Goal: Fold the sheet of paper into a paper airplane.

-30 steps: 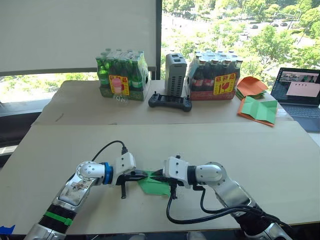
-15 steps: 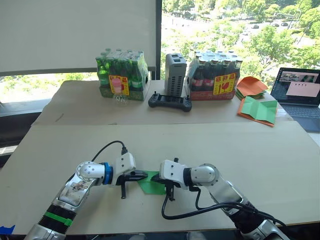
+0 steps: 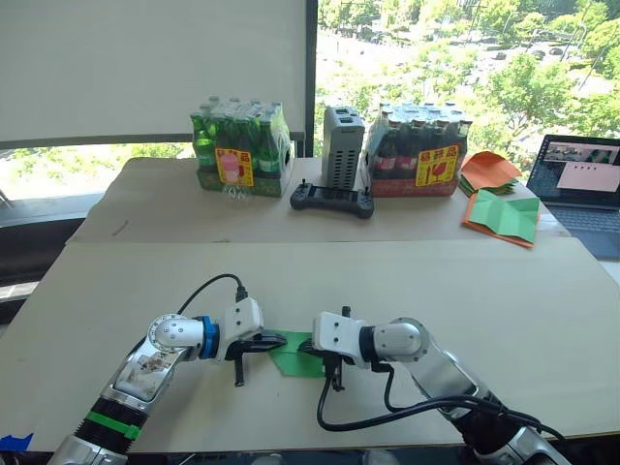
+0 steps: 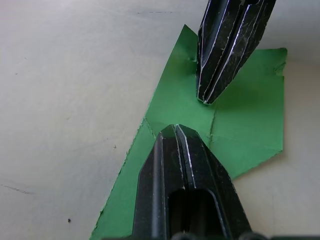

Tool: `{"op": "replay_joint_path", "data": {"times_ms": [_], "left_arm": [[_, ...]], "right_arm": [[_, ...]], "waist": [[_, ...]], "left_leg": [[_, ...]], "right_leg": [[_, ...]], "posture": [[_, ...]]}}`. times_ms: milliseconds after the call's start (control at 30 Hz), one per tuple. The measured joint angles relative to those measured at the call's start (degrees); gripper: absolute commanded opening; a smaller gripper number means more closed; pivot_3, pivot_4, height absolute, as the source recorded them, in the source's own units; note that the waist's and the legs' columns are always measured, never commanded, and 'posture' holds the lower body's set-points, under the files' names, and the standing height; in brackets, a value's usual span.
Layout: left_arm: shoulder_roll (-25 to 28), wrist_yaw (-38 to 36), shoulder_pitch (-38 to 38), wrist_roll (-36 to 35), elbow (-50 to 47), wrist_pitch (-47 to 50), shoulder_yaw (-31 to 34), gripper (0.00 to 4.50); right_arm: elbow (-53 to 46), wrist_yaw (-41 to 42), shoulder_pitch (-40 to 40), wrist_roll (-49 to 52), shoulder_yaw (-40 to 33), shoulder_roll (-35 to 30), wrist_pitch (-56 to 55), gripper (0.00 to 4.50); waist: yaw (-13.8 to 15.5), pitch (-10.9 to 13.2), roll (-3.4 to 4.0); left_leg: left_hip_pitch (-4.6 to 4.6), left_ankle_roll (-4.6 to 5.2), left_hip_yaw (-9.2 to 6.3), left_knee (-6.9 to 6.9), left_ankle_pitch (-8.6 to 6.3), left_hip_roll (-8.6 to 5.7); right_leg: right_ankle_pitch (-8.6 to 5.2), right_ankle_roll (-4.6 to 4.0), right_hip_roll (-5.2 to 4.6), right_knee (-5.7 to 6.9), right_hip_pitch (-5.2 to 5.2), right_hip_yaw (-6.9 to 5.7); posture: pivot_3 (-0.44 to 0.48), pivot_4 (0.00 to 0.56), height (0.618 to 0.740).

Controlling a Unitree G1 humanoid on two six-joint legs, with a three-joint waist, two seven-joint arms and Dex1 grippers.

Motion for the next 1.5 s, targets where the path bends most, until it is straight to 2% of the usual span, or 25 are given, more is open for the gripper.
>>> {"op": "replay_joint_path", "data": {"times_ms": [800,933,1000,1100,1500], "left_arm": [[0.05,-0.67,-0.34,0.27,0.83,-0.82,-0.1,0.0],[0.06,-0.84,-0.7,0.27,1.26,-1.05,-0.02,0.0],[0.1,-1.04,-0.93,0.31,1.57,-1.13,0.03,0.0],[0.0,-1.06,-1.68,0.73,1.55,-1.14,-0.55,0.0],[0.19,-1.07,-1.59,0.76,1.26,-1.1,-0.38,0.0]], "right_arm": [[-12.39,0.66,9.13,3.84,-6.77,-11.67,7.5,0.02],[-11.15,0.33,9.39,7.29,-8.99,-8.96,7.58,0.02],[-11.34,-0.84,7.6,13.4,-13.57,-2.59,8.05,0.02],[-13.87,-0.62,5.29,16.88,-15.03,-1.54,8.02,0.02],[-4.96,-3.52,3.13,10.37,-8.07,-1.44,5.37,0.02]], "waist": [[1.16,-0.05,-0.02],[1.07,-0.03,-0.01],[0.85,0.0,0.0],[1.03,0.01,0.03],[0.8,0.01,0.03]], "left_leg": [[0.02,0.25,0.0,0.01,-0.14,0.01],[-0.08,0.2,-0.01,0.01,-0.12,0.01],[-0.27,0.0,-0.01,0.0,0.0,0.03],[-0.27,0.02,-0.07,0.0,-0.01,0.02],[-0.26,0.04,-0.14,-0.02,-0.03,0.01]], "right_leg": [[0.0,0.01,-0.02,-0.3,0.2,-0.06],[0.01,0.01,-0.03,-0.31,0.15,-0.05],[0.04,-0.03,0.0,-0.23,0.06,-0.01],[0.03,-0.03,-0.01,-0.21,0.0,-0.1],[0.03,-0.03,-0.01,-0.3,-0.02,-0.19]], "posture": [[0.0,0.15,0.678],[0.0,0.15,0.678],[0.0,0.15,0.678],[0.0,0.15,0.678],[0.0,0.15,0.678]]}}
